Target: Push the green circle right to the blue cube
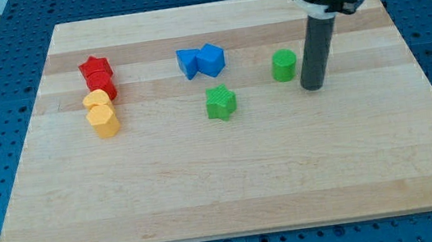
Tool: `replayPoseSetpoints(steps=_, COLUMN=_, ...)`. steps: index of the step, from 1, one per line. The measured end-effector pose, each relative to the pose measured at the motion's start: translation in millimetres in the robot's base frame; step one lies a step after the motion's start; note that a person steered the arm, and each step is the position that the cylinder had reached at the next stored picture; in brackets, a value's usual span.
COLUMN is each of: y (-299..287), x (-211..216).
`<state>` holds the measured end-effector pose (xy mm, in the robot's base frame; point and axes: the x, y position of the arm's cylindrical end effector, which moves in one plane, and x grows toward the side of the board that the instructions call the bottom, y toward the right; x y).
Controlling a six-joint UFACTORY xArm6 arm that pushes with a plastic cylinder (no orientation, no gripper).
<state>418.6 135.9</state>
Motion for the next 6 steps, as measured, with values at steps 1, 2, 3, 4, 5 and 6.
replayPoseSetpoints(steps=1, y=-7.5, x=-45.9)
replayPoseSetpoints(steps=2, y=-35.5, x=-68.0)
replayPoseSetpoints(steps=3, y=-23.5, x=-67.3)
replayPoseSetpoints(steps=4, y=9.8, x=-44.7)
replayPoseSetpoints(steps=5, y=-16.6, x=-13.6)
replayPoseSetpoints(steps=6, y=-63.7, x=-16.1)
